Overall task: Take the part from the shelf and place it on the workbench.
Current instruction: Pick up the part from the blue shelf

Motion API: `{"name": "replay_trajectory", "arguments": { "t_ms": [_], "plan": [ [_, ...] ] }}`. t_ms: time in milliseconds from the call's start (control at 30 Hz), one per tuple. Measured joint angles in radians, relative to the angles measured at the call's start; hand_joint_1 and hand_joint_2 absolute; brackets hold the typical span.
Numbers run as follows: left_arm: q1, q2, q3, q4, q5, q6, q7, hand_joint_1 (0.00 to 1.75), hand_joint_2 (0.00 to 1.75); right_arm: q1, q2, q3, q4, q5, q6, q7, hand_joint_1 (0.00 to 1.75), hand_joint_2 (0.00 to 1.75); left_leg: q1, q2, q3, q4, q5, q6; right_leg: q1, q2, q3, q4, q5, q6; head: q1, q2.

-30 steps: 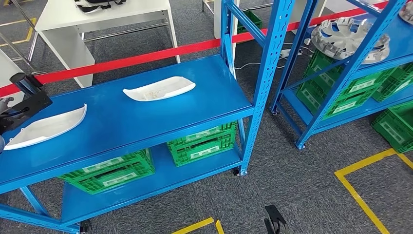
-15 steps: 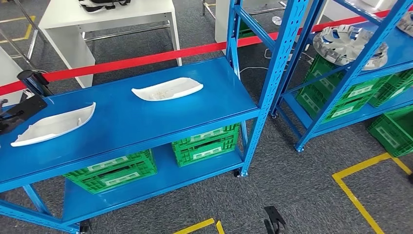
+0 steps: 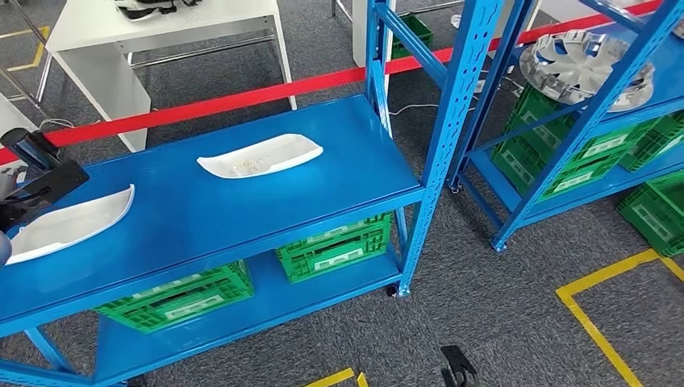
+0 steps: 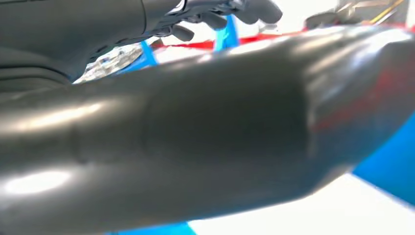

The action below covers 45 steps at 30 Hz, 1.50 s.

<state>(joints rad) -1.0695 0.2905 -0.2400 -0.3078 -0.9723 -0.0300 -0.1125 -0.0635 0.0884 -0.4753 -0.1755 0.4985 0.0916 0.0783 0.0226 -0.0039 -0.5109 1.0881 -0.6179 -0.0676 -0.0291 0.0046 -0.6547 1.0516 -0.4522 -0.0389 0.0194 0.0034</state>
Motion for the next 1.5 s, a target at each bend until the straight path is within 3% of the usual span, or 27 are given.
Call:
{"name": "replay_trajectory", "arguments": {
  "t_ms": [67,100,133,167,200,267,300,367,433,500,633,733,900,1000,1133,1500],
  "plan": [
    [0.007,0.000,0.002,0.002,-0.001,0.003,-0.002,0.00,0.00,0.001,0.000,0.000,0.000,0.000,0.000,0.001,0.00,0.00,-0.001,0.000,-0.095,0.145,-0.041,-0.003,0.000,0.000,0.016,-0.003,-0.012,-0.004,-0.002,0.000],
    [0.014,0.000,0.002,0.004,-0.001,0.005,-0.001,0.00,0.00,0.003,0.000,0.000,0.000,0.000,0.001,0.002,0.00,0.00,-0.001,0.000,-0.135,0.193,-0.040,-0.002,0.000,0.001,0.026,-0.003,-0.020,-0.004,-0.003,0.000],
    [0.019,0.000,0.002,0.005,-0.001,0.006,-0.001,0.00,0.00,0.004,0.000,0.000,0.000,0.000,0.001,0.002,0.00,0.00,-0.001,0.000,-0.161,0.206,-0.017,0.000,0.000,0.002,0.037,-0.003,-0.028,-0.003,-0.003,0.000],
    [0.023,0.000,0.002,0.005,-0.001,0.006,-0.001,0.00,0.00,0.005,0.000,0.000,0.000,0.001,0.001,0.001,0.00,0.00,-0.001,0.000,-0.168,0.179,0.028,0.004,0.001,0.003,0.049,-0.003,-0.037,-0.002,-0.003,0.000],
    [0.024,0.001,0.003,0.006,-0.001,0.007,-0.001,0.00,0.00,0.006,0.000,0.000,0.000,0.001,0.001,0.001,0.00,0.00,-0.001,0.000,-0.159,0.117,0.089,0.009,0.001,0.004,0.063,-0.003,-0.046,0.000,-0.003,0.000],
    [0.025,0.002,0.004,0.008,-0.001,0.008,0.001,0.00,0.00,0.006,0.000,0.000,0.001,0.002,0.002,0.000,0.00,0.00,-0.007,0.000,-0.126,-0.001,0.173,0.017,0.002,0.006,0.081,-0.005,-0.060,0.007,-0.003,0.000],
    [0.025,0.003,0.005,0.009,-0.001,0.009,0.003,0.00,0.00,0.006,0.000,-0.001,0.001,0.002,0.002,0.000,0.00,0.00,-0.010,0.000,-0.113,-0.038,0.185,0.021,0.002,0.007,0.084,-0.006,-0.064,0.012,-0.004,0.000],
    [0.024,0.003,0.006,0.009,-0.001,0.009,0.005,0.00,0.00,0.005,0.000,-0.001,0.002,0.002,0.002,-0.001,0.00,0.00,-0.015,-0.001,-0.105,-0.059,0.174,0.027,0.003,0.007,0.084,-0.010,-0.065,0.023,-0.006,0.000],
    [0.024,0.003,0.008,0.006,0.002,0.009,0.001,0.00,0.87,0.004,0.000,-0.002,0.002,0.003,0.002,-0.001,0.00,0.00,-0.012,-0.003,-0.097,-0.068,0.168,0.032,0.005,0.004,0.087,-0.015,-0.063,0.030,-0.003,0.000],
    [0.024,0.003,0.013,0.005,0.012,0.008,-0.015,0.00,1.75,0.000,0.000,-0.002,0.002,0.003,0.003,-0.002,0.00,0.00,-0.009,-0.005,-0.087,-0.075,0.167,0.032,0.007,0.001,0.094,-0.016,-0.056,0.026,0.000,0.000],
    [0.032,0.006,0.033,0.007,0.058,-0.038,-0.079,0.00,1.75,-0.004,-0.001,-0.002,0.002,0.006,0.003,-0.002,0.00,0.00,-0.012,-0.008,-0.086,-0.073,0.162,0.037,0.007,0.000,0.108,-0.030,-0.054,0.014,0.002,0.000],
    [0.040,0.018,0.071,0.008,0.155,-0.180,-0.201,0.00,1.75,-0.003,-0.002,-0.002,0.002,0.006,0.003,-0.002,0.00,0.00,-0.015,-0.008,-0.087,-0.071,0.160,0.042,0.006,-0.001,0.116,-0.044,-0.063,0.012,0.003,0.000],
    [0.061,0.049,0.167,0.005,0.307,-0.446,-0.400,0.00,1.75,-0.001,-0.002,-0.004,0.002,0.006,0.004,-0.008,0.00,0.00,-0.017,-0.005,-0.086,-0.070,0.160,0.044,0.004,0.000,0.118,-0.048,-0.062,0.030,0.003,0.000],
    [0.082,0.076,0.199,-0.006,0.331,-0.546,-0.486,0.00,1.75,0.003,-0.002,-0.008,0.002,0.004,0.005,-0.009,0.00,0.00,-0.017,-0.005,-0.083,-0.071,0.160,0.044,0.003,0.000,0.119,-0.048,-0.062,0.037,0.003,0.000],
    [0.111,0.108,0.203,-0.017,0.318,-0.584,-0.530,0.00,1.75,0.010,-0.002,-0.013,0.002,0.003,0.005,-0.005,0.00,0.00,-0.017,-0.005,-0.081,-0.073,0.161,0.043,0.005,0.000,0.121,-0.048,-0.063,0.037,0.003,0.000],
    [0.137,0.125,0.186,-0.024,0.231,-0.517,-0.488,0.00,1.75,0.012,-0.002,-0.017,0.002,0.003,0.005,-0.007,0.00,0.00,-0.016,-0.005,-0.079,-0.075,0.162,0.042,0.007,0.000,0.121,-0.047,-0.063,0.037,0.003,0.000]
  ]
}}
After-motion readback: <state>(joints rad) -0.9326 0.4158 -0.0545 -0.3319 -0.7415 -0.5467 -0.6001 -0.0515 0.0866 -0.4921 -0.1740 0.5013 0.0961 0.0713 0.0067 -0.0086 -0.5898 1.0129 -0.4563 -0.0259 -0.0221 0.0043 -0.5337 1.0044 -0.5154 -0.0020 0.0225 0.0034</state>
